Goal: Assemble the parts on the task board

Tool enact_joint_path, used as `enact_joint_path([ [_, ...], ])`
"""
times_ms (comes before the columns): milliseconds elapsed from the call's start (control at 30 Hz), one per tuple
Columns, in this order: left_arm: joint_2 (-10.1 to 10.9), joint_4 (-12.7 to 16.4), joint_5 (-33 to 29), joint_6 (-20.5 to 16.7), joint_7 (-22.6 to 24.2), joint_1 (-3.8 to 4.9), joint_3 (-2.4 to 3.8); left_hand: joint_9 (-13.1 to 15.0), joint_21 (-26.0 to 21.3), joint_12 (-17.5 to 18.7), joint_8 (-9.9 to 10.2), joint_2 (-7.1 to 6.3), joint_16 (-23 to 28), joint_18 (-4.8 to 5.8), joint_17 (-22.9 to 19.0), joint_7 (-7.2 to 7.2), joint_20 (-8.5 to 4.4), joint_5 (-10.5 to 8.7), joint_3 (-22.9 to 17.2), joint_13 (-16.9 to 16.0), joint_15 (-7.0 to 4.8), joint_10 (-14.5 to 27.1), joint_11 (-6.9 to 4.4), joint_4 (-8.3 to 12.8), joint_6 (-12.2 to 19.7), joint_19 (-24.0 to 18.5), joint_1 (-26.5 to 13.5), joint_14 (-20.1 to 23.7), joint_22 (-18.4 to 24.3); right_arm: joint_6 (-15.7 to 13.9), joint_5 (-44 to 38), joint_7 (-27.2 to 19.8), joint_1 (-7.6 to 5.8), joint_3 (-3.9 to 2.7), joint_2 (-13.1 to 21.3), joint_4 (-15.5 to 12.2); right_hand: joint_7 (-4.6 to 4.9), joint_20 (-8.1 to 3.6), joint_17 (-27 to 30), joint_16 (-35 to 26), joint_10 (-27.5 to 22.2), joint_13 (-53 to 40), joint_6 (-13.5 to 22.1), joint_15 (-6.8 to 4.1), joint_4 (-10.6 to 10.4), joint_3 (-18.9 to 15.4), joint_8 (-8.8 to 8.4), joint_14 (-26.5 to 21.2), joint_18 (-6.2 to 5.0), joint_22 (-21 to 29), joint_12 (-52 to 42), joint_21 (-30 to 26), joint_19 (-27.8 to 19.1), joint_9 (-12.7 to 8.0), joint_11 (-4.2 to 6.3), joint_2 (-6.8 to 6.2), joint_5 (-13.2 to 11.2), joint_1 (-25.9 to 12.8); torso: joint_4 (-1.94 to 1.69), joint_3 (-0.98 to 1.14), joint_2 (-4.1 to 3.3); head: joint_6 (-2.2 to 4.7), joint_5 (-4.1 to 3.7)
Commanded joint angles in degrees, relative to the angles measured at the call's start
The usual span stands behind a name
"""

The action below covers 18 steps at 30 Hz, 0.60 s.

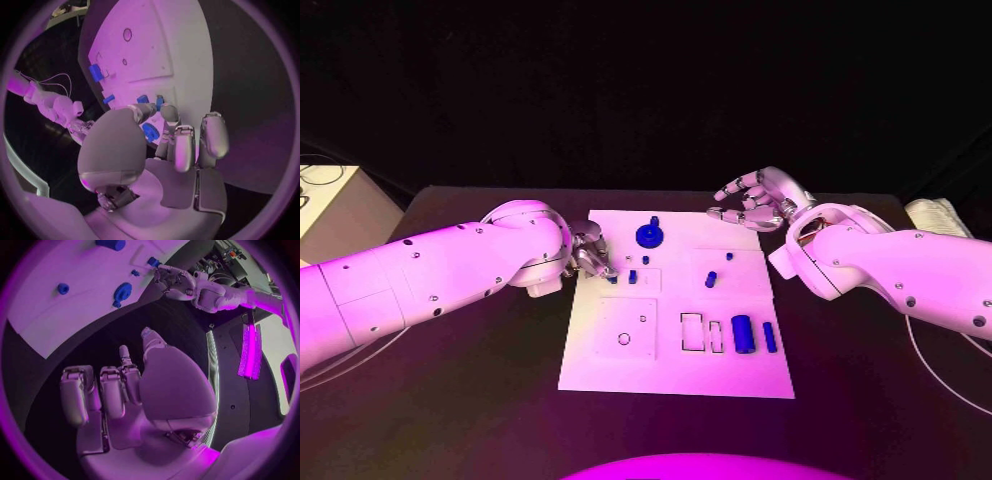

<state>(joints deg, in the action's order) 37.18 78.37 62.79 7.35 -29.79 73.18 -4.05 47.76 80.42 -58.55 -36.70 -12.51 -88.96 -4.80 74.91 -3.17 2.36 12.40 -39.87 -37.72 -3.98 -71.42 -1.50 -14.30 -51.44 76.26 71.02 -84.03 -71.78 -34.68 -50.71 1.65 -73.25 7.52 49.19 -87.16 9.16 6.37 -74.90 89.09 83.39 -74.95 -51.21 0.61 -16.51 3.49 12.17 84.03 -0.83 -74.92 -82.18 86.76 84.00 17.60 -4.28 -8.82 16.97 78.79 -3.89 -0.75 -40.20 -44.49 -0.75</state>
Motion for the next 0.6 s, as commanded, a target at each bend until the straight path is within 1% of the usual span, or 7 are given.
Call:
enact_joint_path([
  [33, -0.05, 0.27, 0.24, 1.26, -0.21, -0.08, -0.04, 8.04, 0.3, -0.35, -0.24, 0.51, -0.26, 0.39, 13.48, 0.5, -0.2, 0.24, -8.44, -0.08, -0.46, -0.49, -0.01, 8.19, -0.77, 0.29, 0.16, -5.46, 0.01, 0.74, -0.36, -0.45, 0.03, -0.01, -0.05, 0.0, -0.04, -0.34, -12.09, -0.37, -0.36, -8.25, 0.36, -0.49, -0.02, 0.24, 0.32, 5.15, -0.09, -12.77, 0.2, -0.28, 4.35, 0.07, -0.08, 0.13, 0.29, -0.63, -0.02, 0.01, 0.03, 0.04, 0.0],
  [200, -0.17, 0.32, 0.15, 1.43, -0.19, -0.08, -0.04, 8.04, 0.3, -0.35, -0.24, 0.51, -0.26, 0.39, 13.48, 0.5, -0.2, 0.24, -8.44, -0.08, -0.46, -0.49, -0.01, 8.19, -0.77, 0.29, 0.16, -5.46, 0.01, 0.71, -0.39, -0.45, 0.03, -0.01, -0.11, 0.01, -0.04, -0.34, -12.09, -0.37, -0.36, -8.25, 0.36, -0.49, -0.02, 0.24, 0.32, 5.15, -0.09, -12.77, 0.2, -0.28, 4.35, 0.07, -0.08, 0.13, 0.29, -0.63, 0.01, 0.02, 0.01, 0.1, -0.15],
  [367, -0.24, 0.25, 0.14, 1.76, -0.19, -0.08, -0.04, 8.06, 0.32, -0.33, -0.24, 0.44, -0.26, 0.4, 13.48, 0.51, -0.2, 0.25, -8.53, -0.04, -0.47, -0.49, -0.02, 8.25, -0.8, 0.31, 0.08, -5.45, -0.03, 0.72, -0.44, -0.45, 0.03, -0.01, -0.14, 0.03, -0.04, -0.34, -12.09, -0.37, -0.36, -8.25, 0.36, -0.49, -0.02, 0.24, 0.32, 5.15, -0.09, -12.77, 0.2, -0.28, 4.35, 0.07, -0.08, 0.13, 0.29, -0.63, 0.08, 0.04, -0.01, 0.15, -0.04],
  [600, -0.31, 0.18, 0.13, 2.15, -0.21, -0.08, -0.04, 8.08, 0.3, -0.3, -0.24, 0.34, -0.31, 0.39, 13.57, 0.52, -0.21, 0.26, -8.68, 0.01, -0.47, -0.5, -0.03, 8.36, -0.85, 0.28, -0.01, -5.49, 0.0, 0.7, -0.5, -0.45, 0.03, 0.0, -0.12, 0.04, -0.04, -0.34, -12.09, -0.37, -0.36, -8.25, 0.36, -0.49, -0.02, 0.24, 0.32, 5.15, -0.09, -12.77, 0.2, -0.28, 4.35, 0.07, -0.08, 0.13, 0.29, -0.63, -0.01, 0.03, -0.01, 0.19, -0.03],
])
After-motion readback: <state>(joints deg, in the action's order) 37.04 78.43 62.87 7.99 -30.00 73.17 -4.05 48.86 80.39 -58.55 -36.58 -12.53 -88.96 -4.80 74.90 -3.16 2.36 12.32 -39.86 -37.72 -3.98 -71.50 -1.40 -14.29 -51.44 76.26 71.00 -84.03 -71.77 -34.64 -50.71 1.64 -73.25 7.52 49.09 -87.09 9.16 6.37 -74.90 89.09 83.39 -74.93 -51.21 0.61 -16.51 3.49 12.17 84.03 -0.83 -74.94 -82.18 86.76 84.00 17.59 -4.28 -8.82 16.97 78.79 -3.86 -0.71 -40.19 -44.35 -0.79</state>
